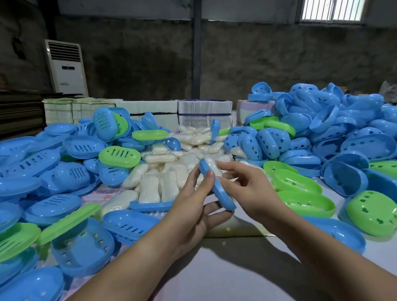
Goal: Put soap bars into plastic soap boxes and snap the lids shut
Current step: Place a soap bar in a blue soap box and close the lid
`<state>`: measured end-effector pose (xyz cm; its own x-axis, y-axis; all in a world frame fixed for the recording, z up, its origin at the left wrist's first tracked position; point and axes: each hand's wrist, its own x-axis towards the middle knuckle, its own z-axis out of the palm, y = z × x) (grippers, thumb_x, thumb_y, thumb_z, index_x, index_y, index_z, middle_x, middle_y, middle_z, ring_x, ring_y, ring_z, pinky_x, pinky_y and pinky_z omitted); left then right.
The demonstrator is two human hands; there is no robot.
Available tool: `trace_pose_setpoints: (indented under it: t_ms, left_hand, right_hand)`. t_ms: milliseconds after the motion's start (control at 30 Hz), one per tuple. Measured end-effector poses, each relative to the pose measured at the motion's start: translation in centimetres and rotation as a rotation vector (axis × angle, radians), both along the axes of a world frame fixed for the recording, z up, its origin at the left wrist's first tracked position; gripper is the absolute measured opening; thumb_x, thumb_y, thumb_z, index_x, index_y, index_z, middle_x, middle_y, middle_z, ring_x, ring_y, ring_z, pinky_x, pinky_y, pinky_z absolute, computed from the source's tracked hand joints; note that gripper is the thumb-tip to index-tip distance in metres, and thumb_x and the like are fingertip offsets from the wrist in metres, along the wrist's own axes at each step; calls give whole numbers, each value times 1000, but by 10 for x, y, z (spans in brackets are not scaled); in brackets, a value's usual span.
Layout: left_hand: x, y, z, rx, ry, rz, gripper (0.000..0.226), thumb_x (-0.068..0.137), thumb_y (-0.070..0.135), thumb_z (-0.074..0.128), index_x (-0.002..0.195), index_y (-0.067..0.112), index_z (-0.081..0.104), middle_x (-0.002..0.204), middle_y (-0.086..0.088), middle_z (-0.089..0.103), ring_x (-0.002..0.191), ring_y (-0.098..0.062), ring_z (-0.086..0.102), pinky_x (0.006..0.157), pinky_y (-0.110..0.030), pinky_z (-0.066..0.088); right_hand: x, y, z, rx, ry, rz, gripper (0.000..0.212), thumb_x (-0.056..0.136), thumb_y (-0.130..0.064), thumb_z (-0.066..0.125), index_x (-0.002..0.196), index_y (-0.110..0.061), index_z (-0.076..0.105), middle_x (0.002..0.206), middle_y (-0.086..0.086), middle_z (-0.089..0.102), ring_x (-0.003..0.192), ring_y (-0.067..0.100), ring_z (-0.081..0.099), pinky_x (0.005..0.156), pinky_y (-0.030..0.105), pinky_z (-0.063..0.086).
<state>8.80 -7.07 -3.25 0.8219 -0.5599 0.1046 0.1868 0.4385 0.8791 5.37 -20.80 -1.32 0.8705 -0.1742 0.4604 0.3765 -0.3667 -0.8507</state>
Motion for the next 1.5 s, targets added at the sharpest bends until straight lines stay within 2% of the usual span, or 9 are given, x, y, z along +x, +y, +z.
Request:
trace_pose_setpoints:
  t_ms: [133, 300, 400, 567, 700, 833, 967, 1300, 1500]
  left_hand:
    - [-1, 0, -2, -24, 28, -25, 56, 91, 40, 62, 145, 37, 47, 132, -6, 70, 107, -36, 73, 95, -52, 58]
    - [2, -1, -1, -157, 164, -40, 54, 84, 40, 66, 136, 28, 59, 125, -11, 72, 108, -42, 71, 92, -54, 58]
    - [2, -3, 1, -183, 252, -77, 62, 81, 42, 67, 138, 22, 58, 127, -13, 72, 110, -42, 71, 95, -54, 57]
    - [1, -2, 5, -216, 373, -66, 71, 74, 47, 70, 138, 17, 59, 126, -16, 71, 105, -42, 72, 79, -49, 63]
    - [-3, 1, 11, -277, 432, -85, 63, 76, 46, 71, 129, 14, 61, 122, -22, 72, 104, -46, 71, 74, -49, 64]
    - [-3, 5, 16, -344, 485, -103, 47, 93, 48, 64, 125, 14, 64, 127, -23, 69, 102, -48, 71, 70, -49, 64]
    - [-5, 5, 19, -363, 480, -105, 46, 95, 49, 62, 126, 14, 65, 128, -24, 68, 99, -49, 72, 69, -50, 64]
    - [-13, 3, 16, -234, 408, -165, 48, 96, 52, 56, 128, 17, 62, 123, -21, 72, 101, -45, 73, 77, -49, 63]
    - [-13, 0, 15, -202, 424, -177, 47, 95, 53, 58, 126, 18, 64, 120, -20, 73, 103, -45, 72, 69, -46, 65]
  right_hand:
    - [2, 4, -5, 27, 0, -30, 23, 89, -20, 72, 105, -37, 67, 78, -15, 69, 66, -2, 64, 64, 14, 52]
    - [2, 3, 1, 41, -35, -32, 16, 90, -18, 70, 104, -25, 75, 96, -10, 76, 86, 1, 68, 76, 14, 50]
    - [1, 2, 4, -11, -70, -81, 12, 90, -21, 70, 98, -23, 78, 92, -12, 75, 84, 2, 65, 73, 11, 47]
    - [1, -13, 6, -11, -92, -168, 12, 92, -20, 67, 89, -29, 76, 87, -16, 73, 76, -3, 60, 70, 10, 45]
    - [13, -39, 3, -240, 25, -406, 19, 89, -26, 66, 107, -29, 73, 90, -11, 70, 76, 3, 60, 71, 24, 46]
    - [28, -82, 9, -641, 226, -703, 42, 90, -25, 57, 133, -24, 58, 126, 8, 62, 116, 31, 51, 94, 41, 45]
    - [30, -127, 11, -904, 512, -889, 46, 93, -29, 51, 139, -25, 47, 144, 12, 47, 134, 36, 33, 106, 51, 29]
    - [30, -175, 17, -1116, 694, -1062, 35, 91, -22, 52, 126, -22, 50, 137, 16, 41, 134, 42, 25, 105, 59, 24]
    - [20, -200, 21, -1300, 747, -1182, 25, 90, -18, 51, 112, -24, 59, 112, 8, 56, 119, 32, 36, 87, 40, 30]
